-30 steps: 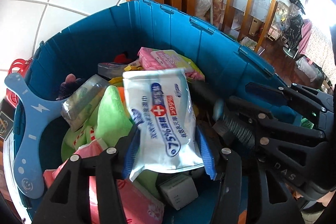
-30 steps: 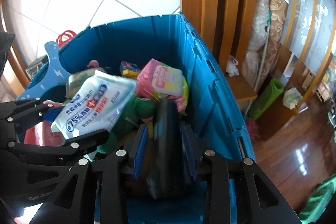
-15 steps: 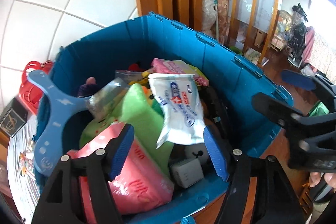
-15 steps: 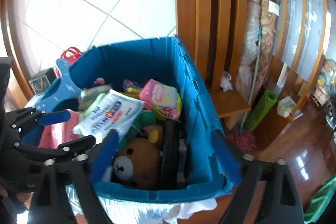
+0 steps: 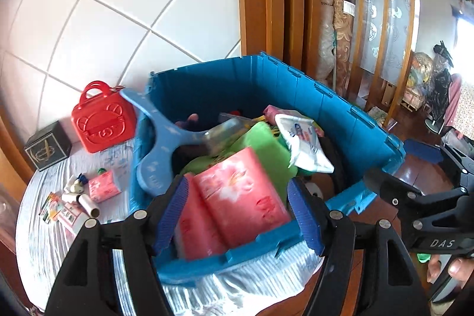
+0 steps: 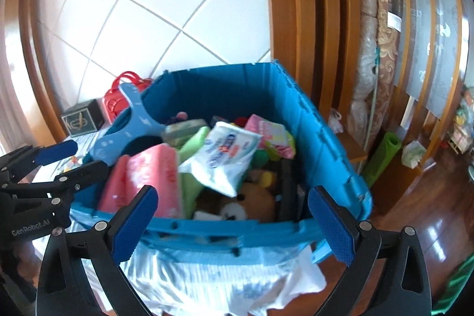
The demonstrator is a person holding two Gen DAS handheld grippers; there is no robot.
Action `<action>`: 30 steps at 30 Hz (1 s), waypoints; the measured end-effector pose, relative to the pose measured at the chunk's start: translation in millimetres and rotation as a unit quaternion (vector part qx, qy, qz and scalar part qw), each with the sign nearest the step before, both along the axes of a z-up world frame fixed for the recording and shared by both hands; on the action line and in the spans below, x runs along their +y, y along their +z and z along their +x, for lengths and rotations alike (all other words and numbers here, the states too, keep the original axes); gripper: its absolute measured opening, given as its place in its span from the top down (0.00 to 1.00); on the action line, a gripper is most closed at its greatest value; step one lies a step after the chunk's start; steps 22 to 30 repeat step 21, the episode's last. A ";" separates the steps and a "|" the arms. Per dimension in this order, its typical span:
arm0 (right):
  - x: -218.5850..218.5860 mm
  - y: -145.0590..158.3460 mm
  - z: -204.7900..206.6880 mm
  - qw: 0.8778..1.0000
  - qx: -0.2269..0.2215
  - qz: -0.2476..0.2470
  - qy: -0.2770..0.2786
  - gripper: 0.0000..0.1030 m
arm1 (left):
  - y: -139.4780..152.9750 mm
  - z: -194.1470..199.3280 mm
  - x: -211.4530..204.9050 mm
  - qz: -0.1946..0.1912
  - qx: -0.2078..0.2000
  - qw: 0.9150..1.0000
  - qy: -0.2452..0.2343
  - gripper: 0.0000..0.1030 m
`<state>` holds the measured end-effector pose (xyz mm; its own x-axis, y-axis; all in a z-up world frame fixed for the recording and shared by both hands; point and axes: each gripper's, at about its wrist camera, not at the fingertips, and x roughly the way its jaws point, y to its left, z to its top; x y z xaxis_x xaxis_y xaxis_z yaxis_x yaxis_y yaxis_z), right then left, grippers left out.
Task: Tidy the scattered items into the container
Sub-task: 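Withdraw both open tools from the bin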
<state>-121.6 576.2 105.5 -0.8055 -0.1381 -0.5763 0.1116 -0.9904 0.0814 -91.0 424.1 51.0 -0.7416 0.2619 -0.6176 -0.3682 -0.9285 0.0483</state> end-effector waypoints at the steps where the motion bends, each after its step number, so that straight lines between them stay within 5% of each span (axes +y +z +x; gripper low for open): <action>1: -5.6 0.6 3.1 1.000 0.001 0.002 0.000 0.00 | -0.4 5.0 -7.1 -0.003 0.002 1.000 0.006 0.33; 13: -60.1 7.8 42.7 1.000 0.006 0.018 -0.018 0.00 | 0.3 38.6 -62.5 0.013 0.002 1.000 0.022 0.33; 30: -65.7 12.3 55.7 0.999 0.013 0.023 -0.035 0.00 | 3.9 49.7 -71.8 0.014 0.011 1.000 0.017 0.33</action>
